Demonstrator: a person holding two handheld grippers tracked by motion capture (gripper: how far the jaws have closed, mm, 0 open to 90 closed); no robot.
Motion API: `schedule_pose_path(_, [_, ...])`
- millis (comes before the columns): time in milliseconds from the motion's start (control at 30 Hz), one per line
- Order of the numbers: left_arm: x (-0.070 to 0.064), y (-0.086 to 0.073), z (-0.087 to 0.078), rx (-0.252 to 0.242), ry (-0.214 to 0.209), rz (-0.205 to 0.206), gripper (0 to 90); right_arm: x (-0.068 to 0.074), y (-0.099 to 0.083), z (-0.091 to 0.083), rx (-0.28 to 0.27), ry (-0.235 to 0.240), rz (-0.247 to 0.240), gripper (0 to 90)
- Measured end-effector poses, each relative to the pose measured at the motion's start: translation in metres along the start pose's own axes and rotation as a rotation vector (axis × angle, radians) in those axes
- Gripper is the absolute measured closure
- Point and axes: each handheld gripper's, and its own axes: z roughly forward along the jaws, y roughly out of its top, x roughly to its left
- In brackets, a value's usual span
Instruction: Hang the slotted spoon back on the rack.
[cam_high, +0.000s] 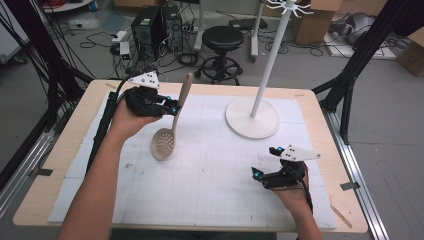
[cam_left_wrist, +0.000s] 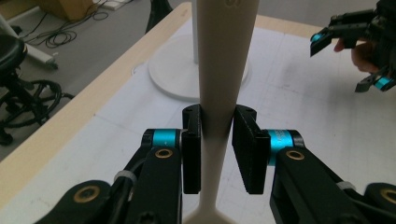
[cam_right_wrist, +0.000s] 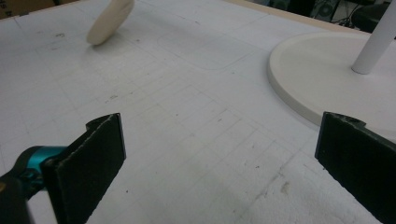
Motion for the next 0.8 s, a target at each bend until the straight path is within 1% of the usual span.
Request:
schedule_pose_path(133, [0.0,0.016,0.006,-0.008,-0.016,0.022,74.0,0.0,0.0,0.0,0.0,0.001,0.004,0.3])
schedule_pose_path(333, [0.004,0.037,0.021,-0.007,-0.035,0.046,74.0,-0.001,-0.001,-0.001,-0.004,0.003,0.005,0.3])
schedule_pose_path(467, [0.01,0.048,0.029,-0.012,-0.042,0.049,74.0,-0.001,-0.002,-0.002,-0.006,0.002,0.013,0.3])
schedule_pose_path(667, [0.021,0.067,0.036,-0.026,-0.056,0.048,74.0,-0.003,-0.002,-0.003,-0.01,0.006,0.016,0.3])
schedule_pose_path(700, [0.023,0.07,0.037,-0.024,-0.06,0.048,74.0,-0.003,-0.003,-0.003,-0.012,0.003,0.012,0.3])
schedule_pose_path(800, [0.028,0.08,0.041,-0.011,-0.068,0.061,74.0,-0.003,-0.003,-0.004,-0.011,0.005,0.021,0.3])
